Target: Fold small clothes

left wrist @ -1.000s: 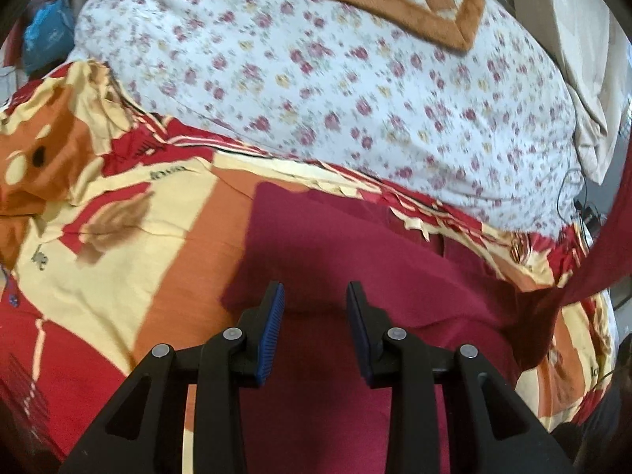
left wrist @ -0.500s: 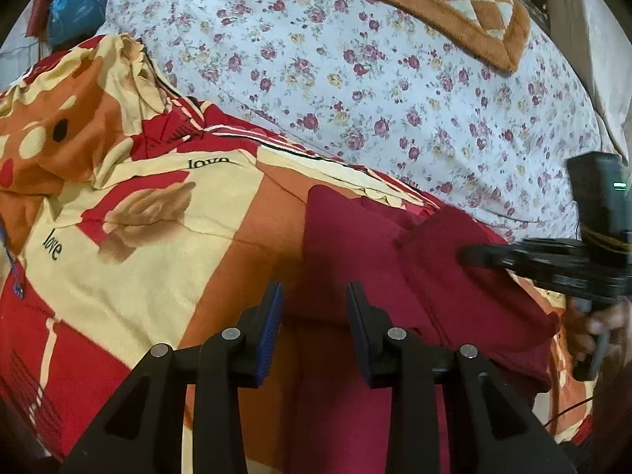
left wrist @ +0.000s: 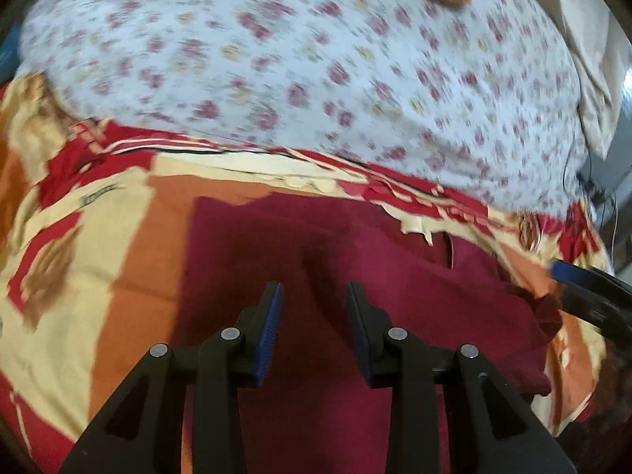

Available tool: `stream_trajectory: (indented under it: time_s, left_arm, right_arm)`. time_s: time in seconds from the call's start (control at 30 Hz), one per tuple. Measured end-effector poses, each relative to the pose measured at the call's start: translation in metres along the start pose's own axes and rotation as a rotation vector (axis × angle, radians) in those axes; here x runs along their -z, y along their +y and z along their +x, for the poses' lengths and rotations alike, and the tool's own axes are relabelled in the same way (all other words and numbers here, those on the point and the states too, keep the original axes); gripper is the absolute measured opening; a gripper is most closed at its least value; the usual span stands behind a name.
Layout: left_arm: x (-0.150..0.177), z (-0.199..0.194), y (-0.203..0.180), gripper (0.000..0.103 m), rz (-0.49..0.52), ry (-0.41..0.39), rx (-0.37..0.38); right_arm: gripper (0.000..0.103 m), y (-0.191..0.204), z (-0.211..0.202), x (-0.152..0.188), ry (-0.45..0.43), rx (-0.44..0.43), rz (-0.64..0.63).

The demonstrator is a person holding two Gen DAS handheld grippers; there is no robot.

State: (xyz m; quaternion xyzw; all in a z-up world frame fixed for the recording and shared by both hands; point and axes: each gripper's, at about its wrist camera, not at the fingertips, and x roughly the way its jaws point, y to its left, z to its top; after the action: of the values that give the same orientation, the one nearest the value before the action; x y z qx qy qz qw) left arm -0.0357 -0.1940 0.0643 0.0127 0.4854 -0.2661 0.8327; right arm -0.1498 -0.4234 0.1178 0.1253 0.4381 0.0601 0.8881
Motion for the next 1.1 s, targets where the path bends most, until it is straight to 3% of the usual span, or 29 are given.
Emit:
stream_trajectory:
  time_s: [0.2, 0.27, 0.3, 0.5, 0.57, 0.77, 0.83, 0.87, 0.9, 1.0, 1.1]
  left_arm:
    - [-0.003, 0.05, -0.037, 0.022, 0.096, 0.138, -0.085]
    - [-0.005, 0.051, -0.043, 0.004, 0.104, 0.111, -0.121]
    - [-0.007, 0.047, -0.044, 0.0, 0.098, 0.104, -0.117]
    - [-0.018, -0.035, -0.014, 0.0, -0.088, -0.128, 0.021]
    - [-0.008, -0.039, 0.004, 0.0, -0.145, -0.114, -0.003]
    - [0.02, -0.016, 0.031, 0.0, -0.209, -0.019, -0.006]
    - [0.026, -0.015, 0.031, 0.0, -0.208, -0.019, -0.008]
    - [0.027, -0.017, 0.03, 0.0, -0.202, -0.018, -0.001]
    - [0.028, -0.018, 0.029, 0.0, -0.196, -0.02, 0.007]
    - [0.032, -0.014, 0.024, 0.0, -0.172, -0.009, 0.026]
    - [0.036, -0.003, 0.019, 0.0, -0.16, 0.014, -0.006]
  right_arm:
    - [0.067, -0.042, -0.06, 0.057, -0.06, 0.0, 0.153]
    - [0.067, -0.054, -0.069, 0.07, -0.064, 0.038, 0.177]
    - [0.067, -0.062, -0.073, 0.077, -0.069, 0.061, 0.196]
    - [0.074, -0.102, -0.07, 0.092, -0.068, 0.11, 0.341]
    - [0.078, -0.113, -0.061, 0.095, -0.061, 0.115, 0.398]
    - [0.078, -0.12, -0.003, 0.084, 0.013, 0.055, 0.484]
    - [0.062, -0.125, 0.006, 0.081, 0.006, 0.068, 0.522]
    - [0.029, -0.126, 0.007, 0.077, 0.003, 0.089, 0.513]
    - [0.017, -0.123, 0.005, 0.072, -0.008, 0.117, 0.476]
    - [0.014, -0.112, -0.007, 0.062, -0.061, 0.237, 0.364]
    - [0.014, -0.123, 0.009, 0.063, -0.008, 0.28, 0.385]
